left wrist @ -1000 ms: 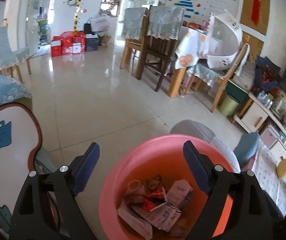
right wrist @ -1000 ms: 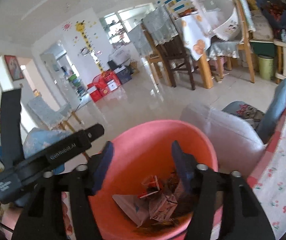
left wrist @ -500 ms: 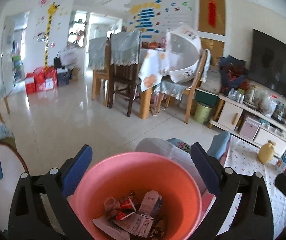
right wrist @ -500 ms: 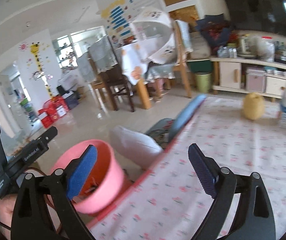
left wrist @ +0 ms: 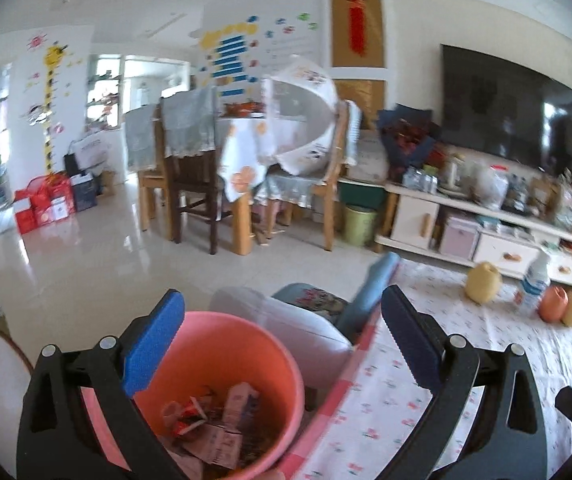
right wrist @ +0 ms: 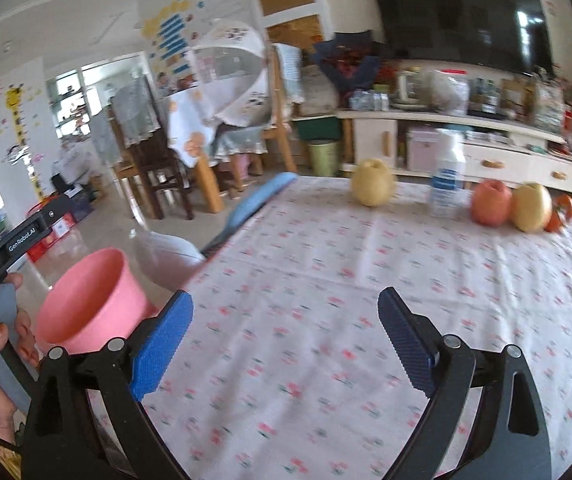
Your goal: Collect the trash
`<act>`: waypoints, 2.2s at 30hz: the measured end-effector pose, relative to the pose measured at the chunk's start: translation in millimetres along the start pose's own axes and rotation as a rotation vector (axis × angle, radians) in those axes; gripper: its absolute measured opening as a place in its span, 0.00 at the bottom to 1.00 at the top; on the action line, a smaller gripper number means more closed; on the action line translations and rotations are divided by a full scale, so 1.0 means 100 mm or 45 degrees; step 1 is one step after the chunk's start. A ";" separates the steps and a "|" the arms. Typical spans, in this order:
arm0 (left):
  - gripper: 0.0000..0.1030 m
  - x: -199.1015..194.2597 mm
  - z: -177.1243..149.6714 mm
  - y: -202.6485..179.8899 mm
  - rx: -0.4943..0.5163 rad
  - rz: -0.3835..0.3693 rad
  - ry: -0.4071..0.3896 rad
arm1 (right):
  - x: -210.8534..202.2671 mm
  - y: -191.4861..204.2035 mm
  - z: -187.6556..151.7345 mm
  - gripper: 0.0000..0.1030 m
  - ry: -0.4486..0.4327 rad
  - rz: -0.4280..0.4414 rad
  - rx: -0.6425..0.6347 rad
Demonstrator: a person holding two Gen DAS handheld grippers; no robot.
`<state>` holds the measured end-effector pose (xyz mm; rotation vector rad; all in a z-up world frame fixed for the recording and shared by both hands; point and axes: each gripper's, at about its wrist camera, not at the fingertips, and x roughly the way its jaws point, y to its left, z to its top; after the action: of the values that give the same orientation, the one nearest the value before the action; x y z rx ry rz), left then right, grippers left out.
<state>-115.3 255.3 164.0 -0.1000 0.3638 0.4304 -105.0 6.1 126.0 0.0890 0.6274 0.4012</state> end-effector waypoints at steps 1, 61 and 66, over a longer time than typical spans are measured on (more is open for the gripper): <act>0.96 -0.02 -0.02 -0.06 0.009 -0.015 0.001 | -0.05 -0.06 -0.03 0.90 0.000 -0.020 0.009; 0.96 -2.87 -0.29 -1.16 0.237 -0.541 -0.161 | -3.44 -0.20 -0.75 0.94 -0.345 -0.637 0.029; 0.96 -2.85 -0.31 -1.18 0.237 -0.545 -0.148 | -3.41 -0.20 -0.77 0.94 -0.339 -0.634 0.025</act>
<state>-315.9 32.8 241.5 0.0299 0.2570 -0.0217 -394.3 -148.4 248.8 0.0023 0.3712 -0.0988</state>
